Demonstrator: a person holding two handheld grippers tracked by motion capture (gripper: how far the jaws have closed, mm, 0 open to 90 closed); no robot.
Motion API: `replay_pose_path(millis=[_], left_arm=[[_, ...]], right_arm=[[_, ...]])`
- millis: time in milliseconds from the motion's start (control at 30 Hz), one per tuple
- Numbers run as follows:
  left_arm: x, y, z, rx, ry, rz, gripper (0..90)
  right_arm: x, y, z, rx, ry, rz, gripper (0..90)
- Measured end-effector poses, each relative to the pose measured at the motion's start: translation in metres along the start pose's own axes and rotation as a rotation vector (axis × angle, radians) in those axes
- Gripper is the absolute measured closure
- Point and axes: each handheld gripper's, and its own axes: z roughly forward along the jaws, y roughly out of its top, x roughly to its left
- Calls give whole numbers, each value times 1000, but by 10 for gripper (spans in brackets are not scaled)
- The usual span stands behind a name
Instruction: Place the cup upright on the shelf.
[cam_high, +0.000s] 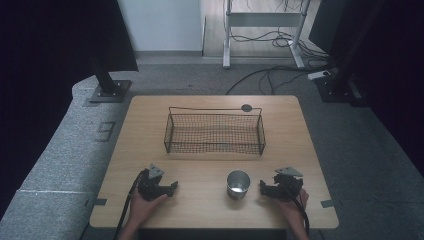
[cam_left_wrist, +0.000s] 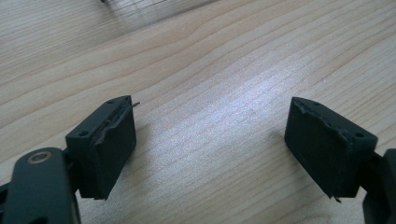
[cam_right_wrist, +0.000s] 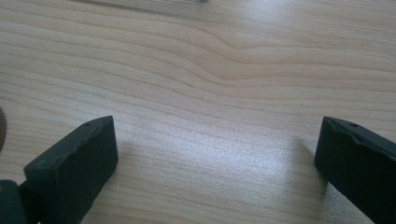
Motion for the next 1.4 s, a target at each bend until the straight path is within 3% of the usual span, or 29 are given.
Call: replay_pose_path(millis=[400, 667, 1400], left_arm=[[0, 0, 0, 0, -1, 0, 166], [0, 0, 0, 0, 0, 0, 165], [0, 0, 0, 0, 0, 0, 165]], right_arm=[[1, 0, -3, -7, 10, 2, 55], [2, 4, -17, -73, 90, 27, 83], [33, 25, -58, -214, 205, -42, 105]])
